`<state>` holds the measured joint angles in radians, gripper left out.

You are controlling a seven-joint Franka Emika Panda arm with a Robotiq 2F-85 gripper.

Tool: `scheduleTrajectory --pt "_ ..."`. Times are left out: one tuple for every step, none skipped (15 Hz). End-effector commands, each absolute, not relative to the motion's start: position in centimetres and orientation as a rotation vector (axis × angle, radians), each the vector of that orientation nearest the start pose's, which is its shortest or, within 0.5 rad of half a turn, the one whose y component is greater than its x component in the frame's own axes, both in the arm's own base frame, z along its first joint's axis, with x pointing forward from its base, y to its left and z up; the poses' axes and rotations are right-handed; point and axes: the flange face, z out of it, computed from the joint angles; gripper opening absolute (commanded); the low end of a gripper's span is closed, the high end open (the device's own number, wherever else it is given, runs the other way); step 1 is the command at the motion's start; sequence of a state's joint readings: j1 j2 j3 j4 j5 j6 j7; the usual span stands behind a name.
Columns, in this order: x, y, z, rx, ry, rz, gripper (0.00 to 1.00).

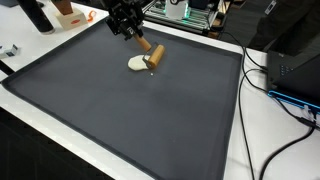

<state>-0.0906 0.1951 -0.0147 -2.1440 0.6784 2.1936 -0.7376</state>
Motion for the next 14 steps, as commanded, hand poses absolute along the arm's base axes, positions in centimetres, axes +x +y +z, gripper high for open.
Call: scheduleTrajectory --pt "54.7 -3.6 33.2 -2.706 -0.198 -0.114 0.23" --pt "54.8 -3.5 33.9 -2.736 -0.212 -0.121 0.23" --pt "54.8 -3.5 34.3 -2.761 -0.214 -0.117 0.23" --pt "54.9 -3.3 34.8 -2.784 -0.225 -0.119 0.23" --pt "54.9 -3.2 35.3 -2.815 -0.238 -0.122 0.23" --pt "54.9 -2.9 35.8 -2.845 -0.254 -0.125 0.23" --pt "55.0 -2.7 36.3 -2.876 -0.267 -0.131 0.23" --pt "55.0 -2.5 36.8 -2.915 -0.277 -0.139 0.23" --pt "55.0 -2.2 37.3 -2.942 -0.307 -0.148 0.23" --pt "55.1 -2.0 37.9 -2.978 -0.319 -0.153 0.23" --pt "55.1 -1.8 38.3 -3.013 -0.329 -0.161 0.23" --pt "55.1 -1.5 38.8 -3.052 -0.337 -0.168 0.23" --pt "55.2 -1.3 39.2 -3.086 -0.345 -0.173 0.23" --pt "55.2 -1.0 39.5 -3.114 -0.353 -0.174 0.23"
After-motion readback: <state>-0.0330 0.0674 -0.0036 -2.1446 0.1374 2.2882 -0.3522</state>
